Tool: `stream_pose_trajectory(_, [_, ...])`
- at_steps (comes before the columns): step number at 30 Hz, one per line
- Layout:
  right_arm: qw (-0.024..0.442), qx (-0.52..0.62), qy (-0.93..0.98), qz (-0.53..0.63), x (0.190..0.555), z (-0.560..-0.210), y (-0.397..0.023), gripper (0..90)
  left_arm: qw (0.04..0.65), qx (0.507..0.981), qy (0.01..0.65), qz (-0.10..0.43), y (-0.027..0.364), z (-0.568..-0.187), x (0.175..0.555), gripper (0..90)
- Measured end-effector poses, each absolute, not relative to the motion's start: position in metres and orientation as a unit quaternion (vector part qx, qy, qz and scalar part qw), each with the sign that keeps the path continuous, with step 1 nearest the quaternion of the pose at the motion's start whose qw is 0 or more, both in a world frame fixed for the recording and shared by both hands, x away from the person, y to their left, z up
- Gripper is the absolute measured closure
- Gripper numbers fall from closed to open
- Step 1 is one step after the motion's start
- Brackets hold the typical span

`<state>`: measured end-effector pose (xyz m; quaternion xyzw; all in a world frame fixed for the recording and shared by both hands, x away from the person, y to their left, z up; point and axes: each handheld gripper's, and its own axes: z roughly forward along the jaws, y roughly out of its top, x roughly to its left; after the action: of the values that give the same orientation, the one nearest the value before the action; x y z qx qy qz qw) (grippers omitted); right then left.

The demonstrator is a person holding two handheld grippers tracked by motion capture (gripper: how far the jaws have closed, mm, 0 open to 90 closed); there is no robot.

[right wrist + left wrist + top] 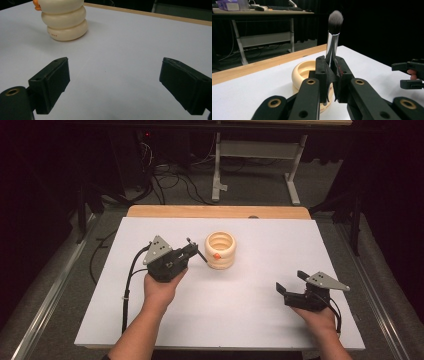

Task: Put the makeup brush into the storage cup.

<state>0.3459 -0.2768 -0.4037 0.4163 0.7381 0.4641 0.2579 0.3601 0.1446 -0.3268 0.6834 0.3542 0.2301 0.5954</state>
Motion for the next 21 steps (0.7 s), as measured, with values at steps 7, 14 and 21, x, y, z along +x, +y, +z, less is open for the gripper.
stream_pose_trajectory(7, [0.259,0.412,0.74,0.465,0.345,-0.403,-0.277,11.1,0.598,0.68,0.355,0.233,0.143,-0.321,0.365,83.3])
stream_pose_trajectory(14, [0.258,0.413,0.739,0.465,0.344,-0.404,-0.277,11.1,0.596,0.678,0.356,0.24,0.139,-0.315,0.371,83.3])
stream_pose_trajectory(21, [0.259,0.412,0.739,0.465,0.345,-0.403,-0.276,11.1,0.593,0.678,0.358,0.245,0.137,-0.314,0.377,83.3])
